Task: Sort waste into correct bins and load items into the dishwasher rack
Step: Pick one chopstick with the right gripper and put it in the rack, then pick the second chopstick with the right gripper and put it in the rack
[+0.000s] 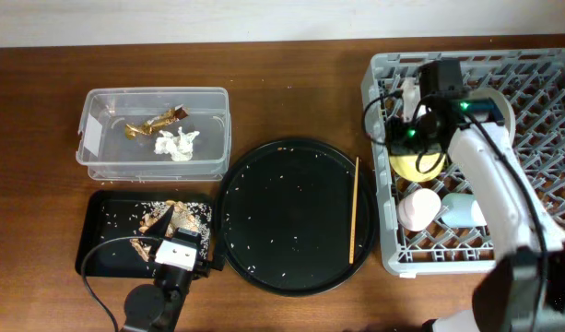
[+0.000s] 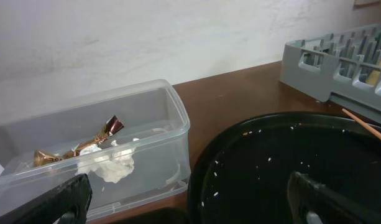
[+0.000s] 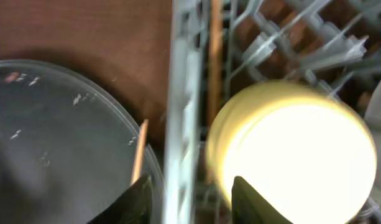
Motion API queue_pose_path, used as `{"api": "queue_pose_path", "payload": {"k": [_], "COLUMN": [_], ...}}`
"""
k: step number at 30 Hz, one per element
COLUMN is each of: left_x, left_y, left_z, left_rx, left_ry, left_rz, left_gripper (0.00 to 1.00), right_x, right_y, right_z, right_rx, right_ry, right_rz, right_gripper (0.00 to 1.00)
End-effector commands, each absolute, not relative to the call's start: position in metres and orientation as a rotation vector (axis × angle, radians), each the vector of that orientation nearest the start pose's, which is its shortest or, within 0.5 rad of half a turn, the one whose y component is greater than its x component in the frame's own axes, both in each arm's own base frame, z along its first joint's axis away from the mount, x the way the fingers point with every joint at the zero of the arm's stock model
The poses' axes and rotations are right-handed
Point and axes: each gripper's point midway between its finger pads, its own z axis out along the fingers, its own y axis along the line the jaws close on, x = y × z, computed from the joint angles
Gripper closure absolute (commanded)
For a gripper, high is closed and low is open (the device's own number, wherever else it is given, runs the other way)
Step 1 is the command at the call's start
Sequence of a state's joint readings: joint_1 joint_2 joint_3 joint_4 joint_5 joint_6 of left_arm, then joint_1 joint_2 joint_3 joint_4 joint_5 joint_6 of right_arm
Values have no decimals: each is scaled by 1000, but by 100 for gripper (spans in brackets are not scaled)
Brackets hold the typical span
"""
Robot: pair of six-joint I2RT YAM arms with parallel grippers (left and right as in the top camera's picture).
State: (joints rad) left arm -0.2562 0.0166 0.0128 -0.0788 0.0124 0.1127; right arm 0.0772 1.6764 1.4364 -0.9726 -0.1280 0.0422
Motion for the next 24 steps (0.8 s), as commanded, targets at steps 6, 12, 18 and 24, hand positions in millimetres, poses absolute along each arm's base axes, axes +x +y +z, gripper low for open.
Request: {"api": "queue_pose_path", "payload": {"k": [6,12,18,24], "left_x": [237,237,237,237], "left_y": [-66,-66,-66,-66], "left_z": [155,155,155,155], "left_rx": [332,332,332,332], "left_ry": [1623,1623,1623,1623], "left_rz": [-118,-118,-118,-118], "left_gripper": [1,1,0,0], "right_x": [310,314,287,281], "right_y": [157,137,131,142], "right_z": [117,53,-5,6], "right_rx": [-65,62,86,24], "right_ry": [2899,2975,3254,3283], "right_rz": [-43,-271,-192,-31], "right_gripper": [49,43,57,96]}}
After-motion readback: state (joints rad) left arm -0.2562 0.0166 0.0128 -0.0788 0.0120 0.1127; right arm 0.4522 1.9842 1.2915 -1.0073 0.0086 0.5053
